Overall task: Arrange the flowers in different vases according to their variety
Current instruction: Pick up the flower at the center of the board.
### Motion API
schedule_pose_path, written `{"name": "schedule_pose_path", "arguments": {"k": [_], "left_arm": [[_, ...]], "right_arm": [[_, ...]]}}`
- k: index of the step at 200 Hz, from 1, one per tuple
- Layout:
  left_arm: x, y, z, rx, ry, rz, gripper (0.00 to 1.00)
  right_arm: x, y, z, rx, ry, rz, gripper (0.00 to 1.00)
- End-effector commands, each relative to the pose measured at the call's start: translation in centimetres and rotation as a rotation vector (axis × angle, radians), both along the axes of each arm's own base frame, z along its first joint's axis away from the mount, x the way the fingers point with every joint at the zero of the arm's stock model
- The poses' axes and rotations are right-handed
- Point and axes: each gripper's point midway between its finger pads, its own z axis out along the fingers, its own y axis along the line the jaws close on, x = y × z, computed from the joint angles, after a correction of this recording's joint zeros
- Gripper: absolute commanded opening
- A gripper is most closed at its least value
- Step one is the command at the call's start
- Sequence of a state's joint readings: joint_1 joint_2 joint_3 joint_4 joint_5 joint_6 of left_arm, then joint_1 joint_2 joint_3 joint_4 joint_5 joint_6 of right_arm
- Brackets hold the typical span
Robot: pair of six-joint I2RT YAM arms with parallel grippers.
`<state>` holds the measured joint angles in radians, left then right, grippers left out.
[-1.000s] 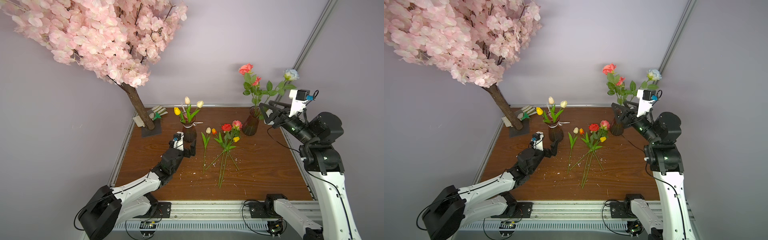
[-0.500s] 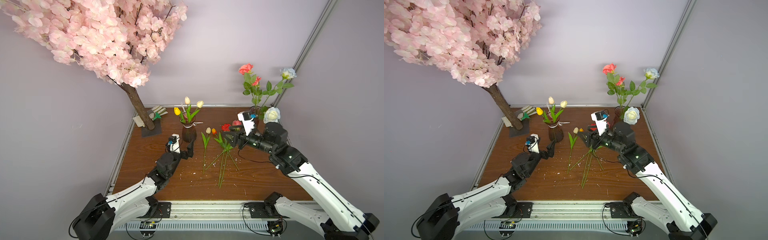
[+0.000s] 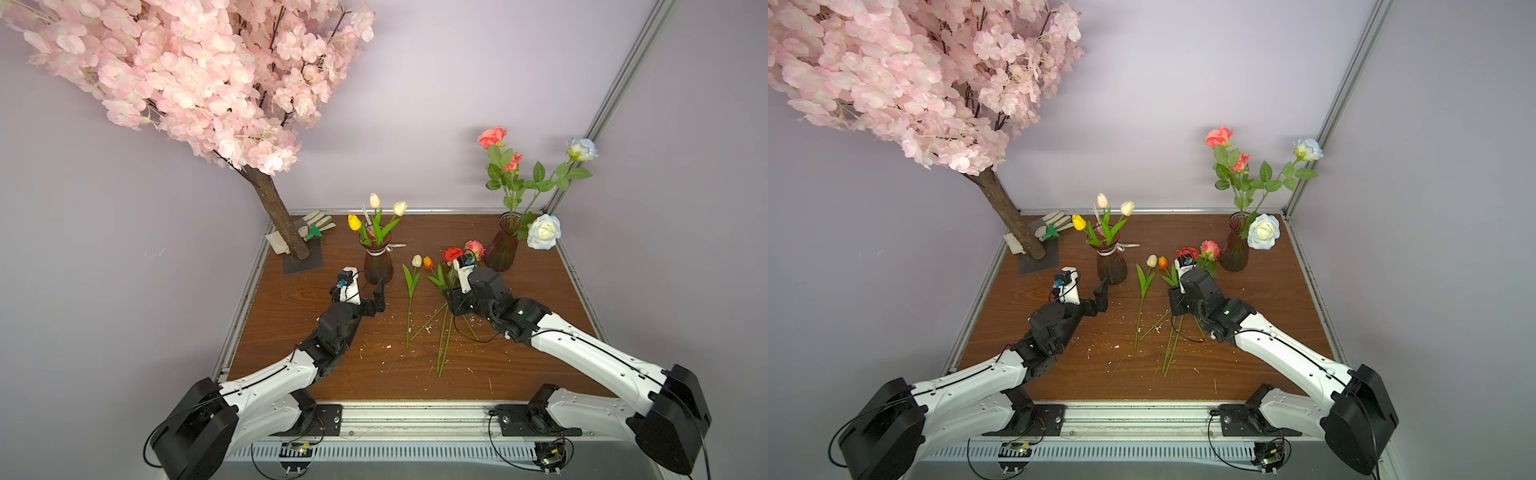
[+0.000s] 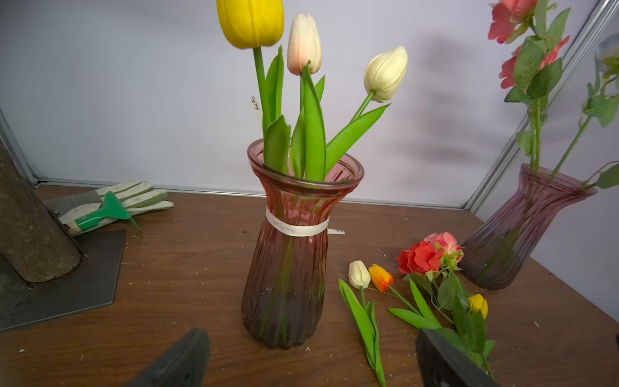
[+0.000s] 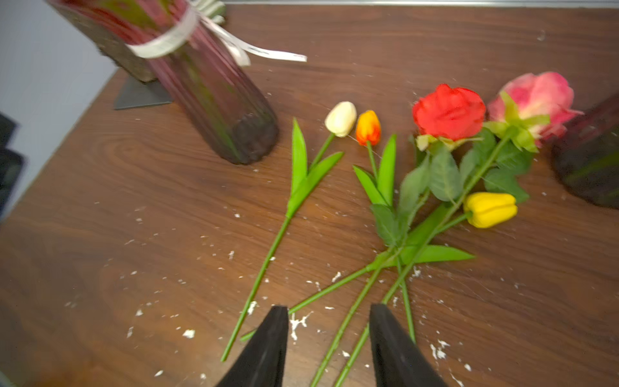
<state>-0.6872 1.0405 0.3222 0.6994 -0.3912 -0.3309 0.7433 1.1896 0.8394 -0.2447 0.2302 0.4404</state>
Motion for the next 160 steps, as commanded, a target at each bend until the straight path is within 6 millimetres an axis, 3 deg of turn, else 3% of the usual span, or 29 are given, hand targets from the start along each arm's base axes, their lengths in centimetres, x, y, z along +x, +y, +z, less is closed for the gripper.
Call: {"name": "schedule_pose_path", "arguments": {"k": [1, 34, 85, 160], "left_arm": [[0.3, 0.0, 1.0, -0.021, -0.007, 0.024, 0.99], [0.3, 0.3, 1.2, -0.021, -0.013, 0.031, 0.99], [0.3, 0.4, 1.3, -0.022, -0.016, 0.035, 0.99], [0.1, 0.5, 1.7, -0.028, -0.026, 0.031, 0.99]], "right_arm": [[1.9, -2.3, 0.0, -0.004, -0.036, -0.187, 0.46], [3.3, -4.2, -3.6, -0.019, 0.058, -0.297, 0.44], [4.4, -4.7, -7.8, -0.021, 0.178, -0.356, 0.43], [6.2, -4.2, -11.2, -0.032, 0.288, -0.385, 0.36]]}}
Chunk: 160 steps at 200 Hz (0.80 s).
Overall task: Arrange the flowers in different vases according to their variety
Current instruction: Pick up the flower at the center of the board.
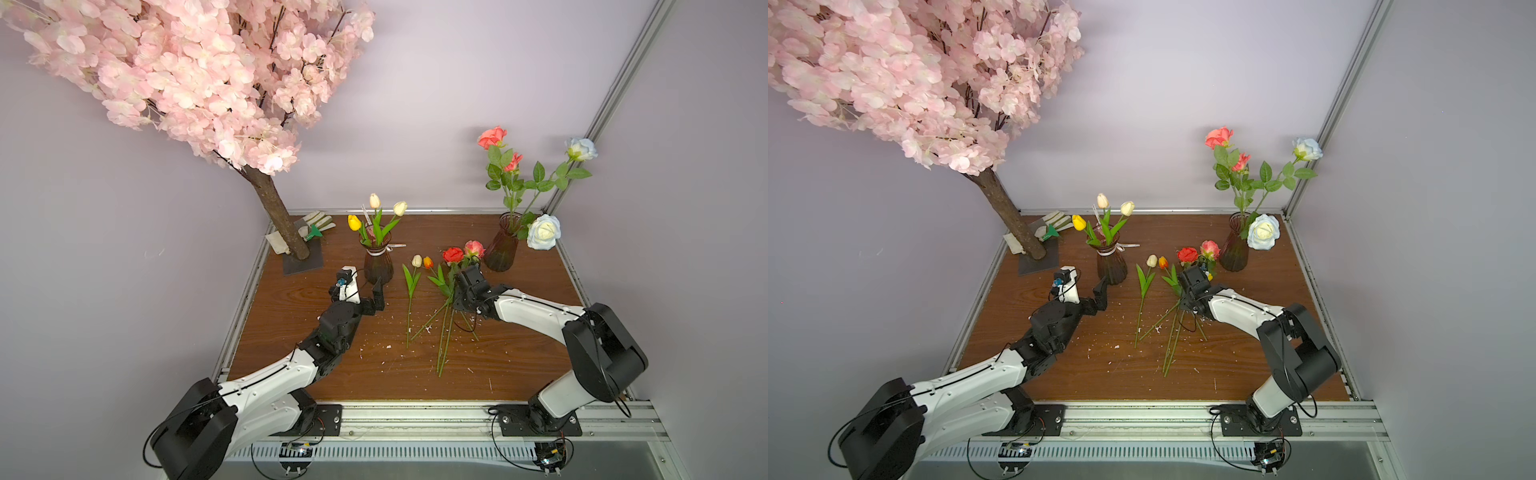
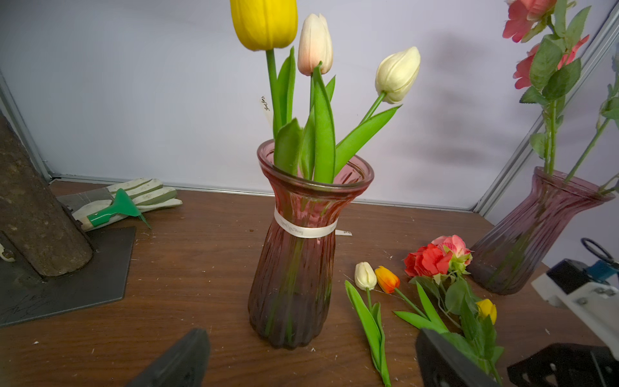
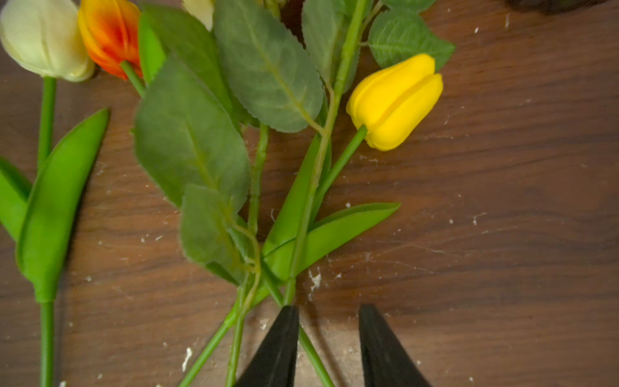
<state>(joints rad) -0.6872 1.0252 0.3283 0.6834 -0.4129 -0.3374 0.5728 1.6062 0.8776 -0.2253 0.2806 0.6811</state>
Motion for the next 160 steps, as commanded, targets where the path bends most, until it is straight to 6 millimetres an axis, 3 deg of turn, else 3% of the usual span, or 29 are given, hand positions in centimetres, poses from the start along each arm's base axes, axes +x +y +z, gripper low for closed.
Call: {"name": "schedule_pose_path", "arguments": {"k": [1, 81, 130, 160], "left_arm": [[0.1, 0.1, 1.3, -0.020, -0.022, 0.009, 0.99], [0.0, 0.1, 1.6, -0.024, -0.031, 0.005, 0.99], [-0.1, 0.1, 1.7, -0.022, -0.034, 0.004, 0.99], [-0.1, 0.2, 1.6, -0.022, -0.033, 0.004, 0.99]], "right_arm": [[1.6, 1.1, 1.2, 0.059, -0.024, -0.012, 0.36], [3.1, 1.0, -0.6, 0.077, 0.010, -0.025, 0.34], [3.8, 1.1, -0.9, 0.067, 0.019, -0.023, 0.13], [4.0, 1.4, 0.1, 0.078, 0.001, -0.015, 0.04]]}}
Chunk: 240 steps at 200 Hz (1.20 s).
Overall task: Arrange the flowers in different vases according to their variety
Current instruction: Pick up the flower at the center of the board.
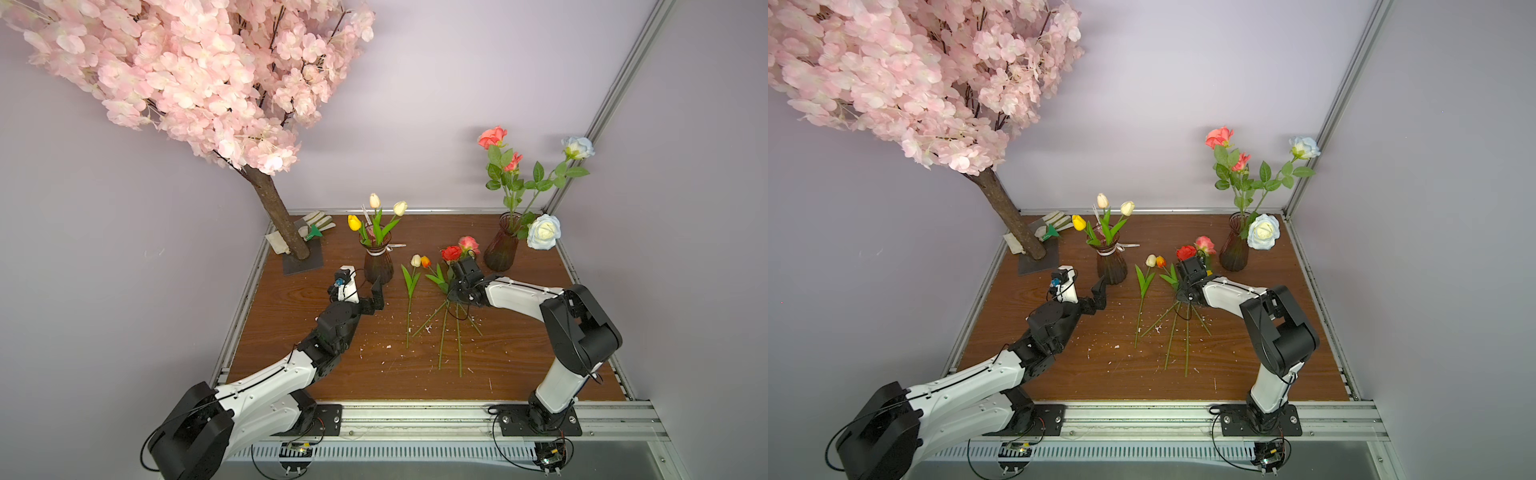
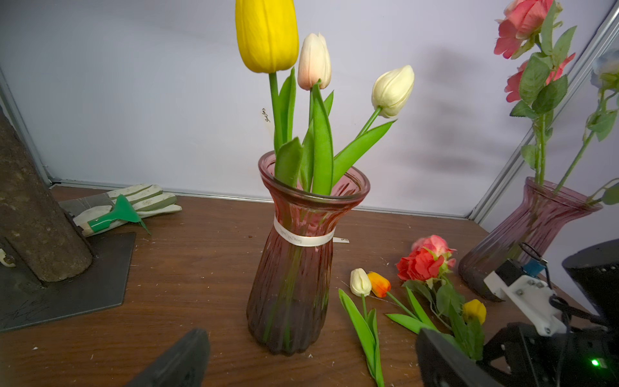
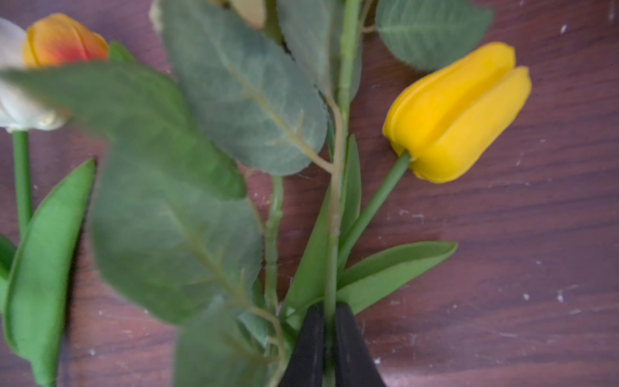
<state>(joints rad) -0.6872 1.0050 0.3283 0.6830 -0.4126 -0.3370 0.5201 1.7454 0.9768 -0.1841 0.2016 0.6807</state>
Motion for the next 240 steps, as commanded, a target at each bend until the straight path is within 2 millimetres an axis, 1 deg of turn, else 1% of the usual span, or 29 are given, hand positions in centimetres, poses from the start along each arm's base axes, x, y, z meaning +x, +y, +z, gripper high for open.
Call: {"name": "schedule_pose_path", "arguments": {"k": [1, 13, 39, 63, 88, 107, 120, 148, 184, 217, 240], "left_arm": [[0.1, 0.0, 1.0, -0.009, -0.018, 0.005, 0.99], [0.1, 0.0, 1.0, -0.009, -0.018, 0.004, 0.99], [0.1, 0.0, 1.0, -0.010, -0.019, 0.001, 0.99], [0.0, 0.0, 1.1, -0.014, -0.021, 0.000, 0.99], [0.0, -0.1, 1.1, -0.015, -0.024, -0.005, 0.99], [-0.1, -0.1, 1.1, -0.015, -0.024, -0.007, 0.99], [-0.1, -0.1, 1.1, -0.015, -0.026, -0.008, 0.99], [-0.1, 0.0, 1.2, -0.017, -0.029, -0.007, 0.99], [-0.2, 0.0, 1.4, -0.021, -0.035, -0.010, 0.99], [-0.2, 0.1, 1.3, -0.024, -0.037, -0.005, 0.99], [-0.1, 0.0, 1.3, -0.023, -0.036, -0.006, 0.99]], "right_arm": [[1.0, 0.3, 1.6, 0.019, -0.035, -0.002, 0.03], [1.1, 0.3, 2.4, 0.022, -0.050, -0.002, 0.00], [1.3, 0.4, 4.8, 0.041, -0.109, 0.014, 0.00], [1.5, 0.7, 8.0, 0.072, -0.203, 0.053, 0.00], [1.5, 1.9, 11.9, 0.133, -0.337, 0.159, 0.00], [1.4, 2.7, 15.5, 0.179, -0.459, 0.232, 0.00], [1.3, 3.3, 18.2, 0.211, -0.553, 0.281, 0.00], [1.5, 3.2, 24.7, 0.231, -0.756, 0.313, 0.00], [1.7, 1.8, 32.9, 0.181, -0.987, 0.304, 0.00], [1.9, 0.0, 40.3, 0.128, -1.166, 0.271, 0.00], [2.1, -1.4, 45.0, 0.085, -1.283, 0.231, 0.00]]}}
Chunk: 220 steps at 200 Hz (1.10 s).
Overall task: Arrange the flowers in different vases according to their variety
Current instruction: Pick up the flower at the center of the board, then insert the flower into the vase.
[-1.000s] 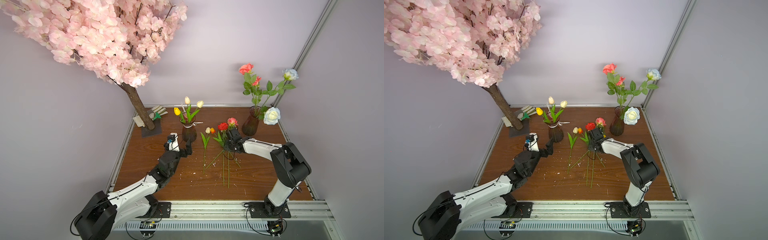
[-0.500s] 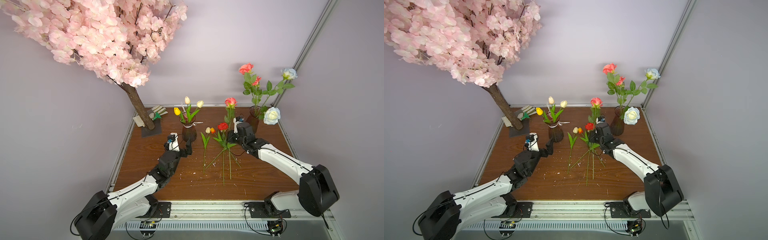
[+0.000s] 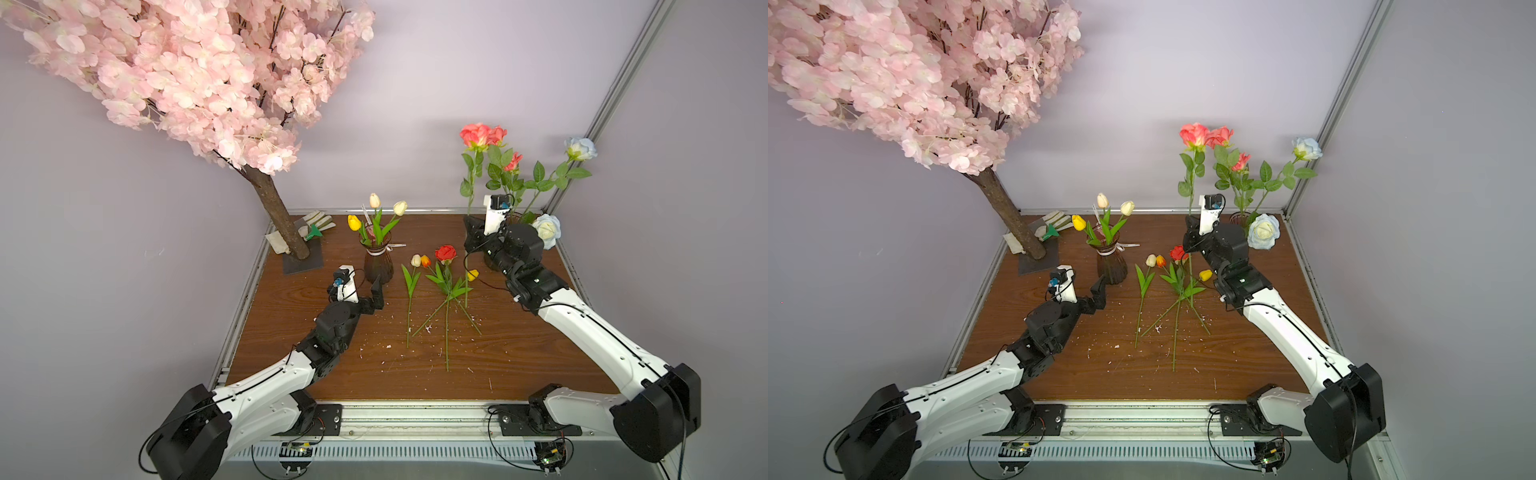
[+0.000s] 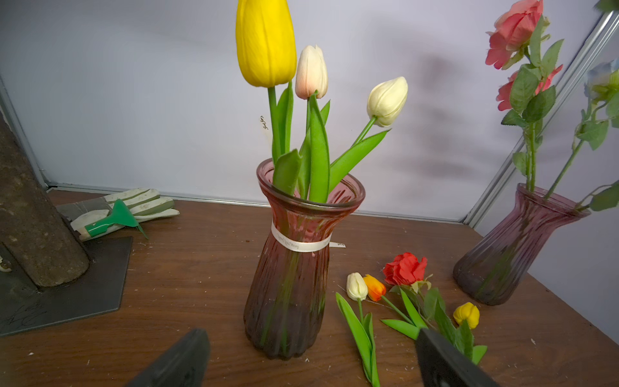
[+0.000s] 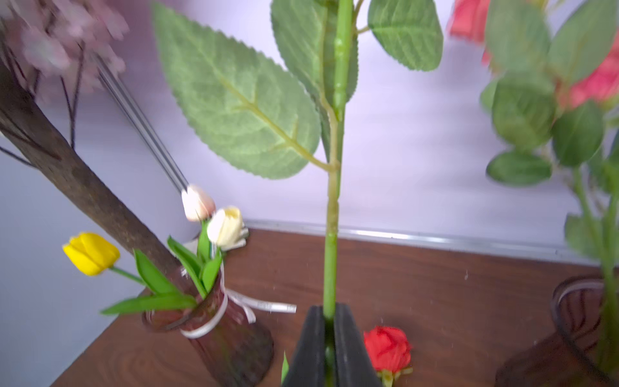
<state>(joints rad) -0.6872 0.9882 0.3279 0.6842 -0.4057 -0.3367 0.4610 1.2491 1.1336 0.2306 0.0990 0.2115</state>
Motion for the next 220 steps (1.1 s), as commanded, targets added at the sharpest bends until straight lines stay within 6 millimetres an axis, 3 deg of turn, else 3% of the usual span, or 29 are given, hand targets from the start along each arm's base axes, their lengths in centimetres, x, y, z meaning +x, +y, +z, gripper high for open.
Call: {"name": "schedule_pose_path", "arguments": {"k": [1, 38, 71, 100, 163, 184, 220], "left_arm": [[0.0, 0.0, 0.7, -0.012, -0.022, 0.000, 0.99], [-0.1, 0.1, 0.8, -0.012, -0.026, 0.001, 0.99], [-0.1, 0.1, 0.8, -0.012, -0.026, 0.000, 0.99], [-0.1, 0.1, 0.9, -0.012, -0.029, 0.000, 0.99], [-0.2, 0.1, 1.1, -0.014, -0.036, -0.003, 0.99], [-0.2, 0.1, 1.2, -0.014, -0.038, -0.005, 0.99], [-0.2, 0.1, 1.1, -0.013, -0.037, -0.004, 0.99]], "right_arm": [[-0.9, -2.2, 9.1, 0.018, -0.254, -0.074, 0.00], [-0.8, -5.5, 14.8, 0.014, -0.423, -0.239, 0.00], [0.8, -7.8, 16.9, -0.032, -0.478, -0.367, 0.00], [3.1, -8.5, 16.8, -0.121, -0.476, -0.438, 0.00], [7.9, -9.9, 14.0, -0.216, -0.423, -0.489, 0.00], [8.6, -10.2, 13.6, -0.228, -0.417, -0.502, 0.00], [8.6, -11.2, 14.9, -0.210, -0.445, -0.531, 0.00]]}}
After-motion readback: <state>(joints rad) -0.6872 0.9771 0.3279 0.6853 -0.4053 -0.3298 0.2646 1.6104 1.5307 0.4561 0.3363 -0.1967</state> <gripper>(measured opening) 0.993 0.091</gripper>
